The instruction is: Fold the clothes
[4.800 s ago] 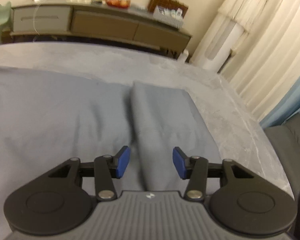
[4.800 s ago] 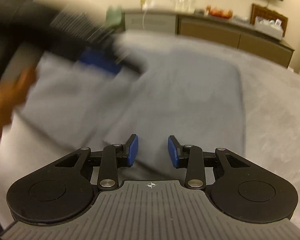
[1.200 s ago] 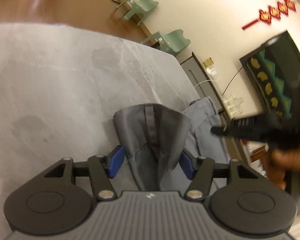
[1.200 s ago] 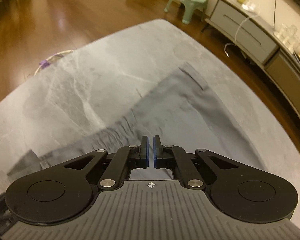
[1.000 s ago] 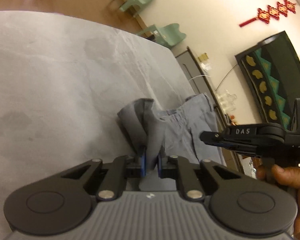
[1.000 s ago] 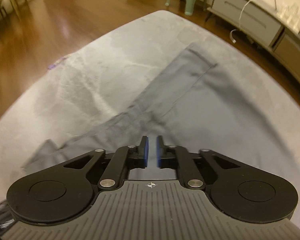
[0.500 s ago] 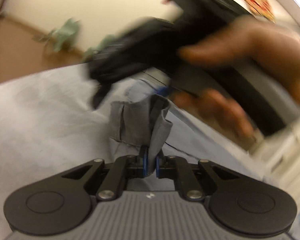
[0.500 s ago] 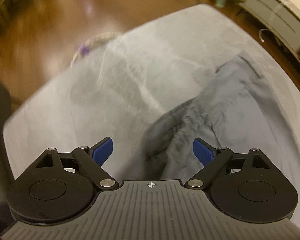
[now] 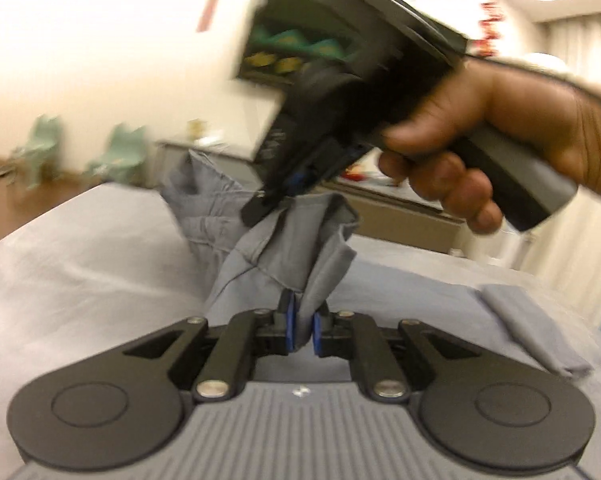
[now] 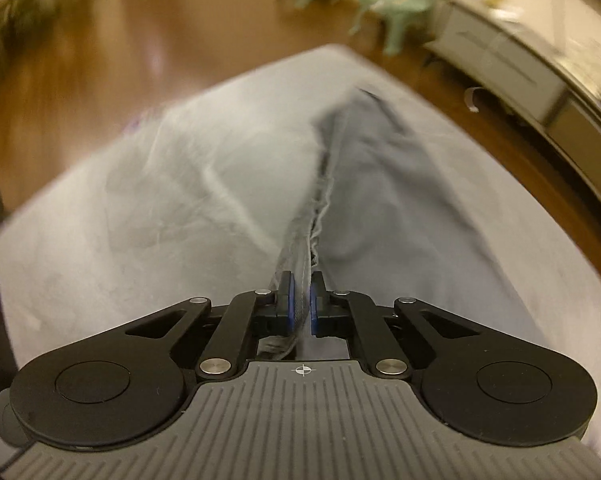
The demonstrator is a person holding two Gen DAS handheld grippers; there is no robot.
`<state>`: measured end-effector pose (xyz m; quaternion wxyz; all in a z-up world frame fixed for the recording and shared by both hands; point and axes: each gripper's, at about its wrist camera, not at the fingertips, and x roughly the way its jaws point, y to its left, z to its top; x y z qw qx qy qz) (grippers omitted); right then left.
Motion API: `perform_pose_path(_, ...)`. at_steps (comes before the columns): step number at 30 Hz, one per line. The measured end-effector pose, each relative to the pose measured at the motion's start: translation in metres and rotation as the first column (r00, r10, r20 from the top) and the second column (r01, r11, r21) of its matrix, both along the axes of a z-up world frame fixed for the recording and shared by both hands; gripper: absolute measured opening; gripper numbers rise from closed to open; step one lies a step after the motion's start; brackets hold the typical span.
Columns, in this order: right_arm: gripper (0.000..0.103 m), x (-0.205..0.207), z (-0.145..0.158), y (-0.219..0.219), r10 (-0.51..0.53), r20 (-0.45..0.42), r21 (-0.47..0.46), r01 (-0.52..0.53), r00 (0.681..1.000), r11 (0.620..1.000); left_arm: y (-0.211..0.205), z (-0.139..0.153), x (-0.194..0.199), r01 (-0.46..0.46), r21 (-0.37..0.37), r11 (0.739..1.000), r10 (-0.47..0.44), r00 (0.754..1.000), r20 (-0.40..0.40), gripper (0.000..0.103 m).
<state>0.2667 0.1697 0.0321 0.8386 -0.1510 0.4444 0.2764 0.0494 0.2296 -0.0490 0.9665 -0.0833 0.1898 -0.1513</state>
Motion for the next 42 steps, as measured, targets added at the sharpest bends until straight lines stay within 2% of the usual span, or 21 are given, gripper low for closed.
perform_pose_path(3, 0.004, -0.020, -0.001, -0.082, -0.134, 0.016, 0.117, 0.131, 0.991, 0.984, -0.025, 0.001, -0.010, 0.163, -0.008, 0.987, -0.162, 0.986, 0.023, 0.014)
perform_pose_path(6, 0.004, -0.038, -0.022, -0.164, -0.285, -0.022, 0.220, 0.283, 0.958, 0.934, -0.051, -0.001, -0.018, 0.320, 0.004, 0.948, -0.320, 0.947, 0.031, 0.016)
perform_pose_path(9, 0.004, -0.047, -0.061, -0.228, -0.410, -0.090, 0.248, 0.419, 0.908, 0.873, -0.071, -0.003, -0.022, 0.424, 0.024, 0.906, -0.424, 0.905, 0.040, 0.016)
perform_pose_path(11, 0.004, -0.053, -0.089, -0.254, -0.465, -0.123, 0.236, 0.481, 0.876, 0.844, -0.077, -0.006, -0.019, 0.457, 0.016, 0.889, -0.457, 0.889, 0.036, 0.016)
perform_pose_path(12, 0.005, -0.057, -0.097, -0.262, -0.479, -0.130, 0.246, 0.496, 0.868, 0.833, -0.078, -0.008, -0.014, 0.456, 0.009, 0.890, -0.456, 0.890, 0.029, 0.017)
perform_pose_path(15, 0.005, -0.066, -0.110, -0.278, -0.494, -0.130, 0.303, 0.509, 0.860, 0.806, -0.075, -0.013, 0.004, 0.408, -0.036, 0.912, -0.409, 0.913, -0.013, 0.018)
perform_pose_path(18, 0.004, -0.078, -0.092, -0.283, -0.495, -0.054, 0.359, 0.479, 0.867, 0.801, -0.059, -0.015, 0.018, 0.362, -0.108, 0.926, -0.369, 0.928, -0.055, 0.018)
perform_pose_path(21, 0.002, -0.094, -0.073, -0.293, -0.528, 0.016, 0.359, 0.488, 0.849, 0.796, -0.048, -0.011, 0.028, 0.317, -0.146, 0.937, -0.333, 0.937, -0.101, 0.025)
perform_pose_path(23, 0.001, -0.095, -0.077, -0.300, -0.548, 0.022, 0.312, 0.515, 0.836, 0.798, -0.053, -0.006, 0.041, 0.306, -0.115, 0.945, -0.322, 0.935, -0.150, 0.025)
perform_pose_path(26, 0.001, -0.088, -0.101, -0.308, -0.556, -0.034, 0.226, 0.548, 0.831, 0.805, -0.064, -0.004, 0.057, 0.278, -0.018, 0.960, -0.275, 0.934, -0.229, 0.027)
perform_pose_path(28, 0.001, -0.087, -0.113, -0.310, -0.518, -0.099, 0.251, 0.525, 0.849, 0.813, -0.064, 0.002, 0.068, 0.263, 0.025, 0.965, -0.247, 0.933, -0.262, 0.027)
perform_pose_path(30, 0.003, -0.089, -0.111, -0.318, -0.524, -0.115, 0.328, 0.530, 0.844, 0.782, -0.056, 0.009, 0.083, 0.239, 0.023, 0.971, -0.223, 0.932, -0.286, 0.034)
perform_pose_path(32, 0.014, -0.089, -0.108, -0.328, -0.537, -0.128, 0.401, 0.539, 0.834, 0.741, -0.045, 0.014, 0.104, 0.207, -0.003, 0.978, -0.198, 0.928, -0.316, 0.044)
perform_pose_path(34, 0.042, -0.081, -0.102, -0.335, -0.552, -0.149, 0.457, 0.552, 0.821, 0.698, -0.035, 0.015, 0.124, 0.170, -0.029, 0.985, -0.170, 0.922, -0.349, 0.046)
perform_pose_path(37, 0.048, -0.060, -0.100, -0.334, -0.520, -0.196, 0.513, 0.539, 0.831, 0.668, -0.024, 0.006, 0.147, 0.119, -0.100, 0.988, -0.149, 0.908, -0.391, 0.045)
perform_pose_path(40, 0.049, -0.022, -0.103, -0.318, -0.472, -0.232, 0.480, 0.522, 0.851, 0.705, -0.016, -0.006, 0.155, 0.067, -0.147, 0.987, -0.125, 0.893, -0.432, 0.045)
perform_pose_path(42, 0.049, -0.004, -0.109, -0.309, -0.456, -0.234, 0.454, 0.511, 0.859, 0.730, -0.010, -0.009, 0.159, 0.036, -0.140, 0.989, -0.096, 0.889, -0.447, 0.045)
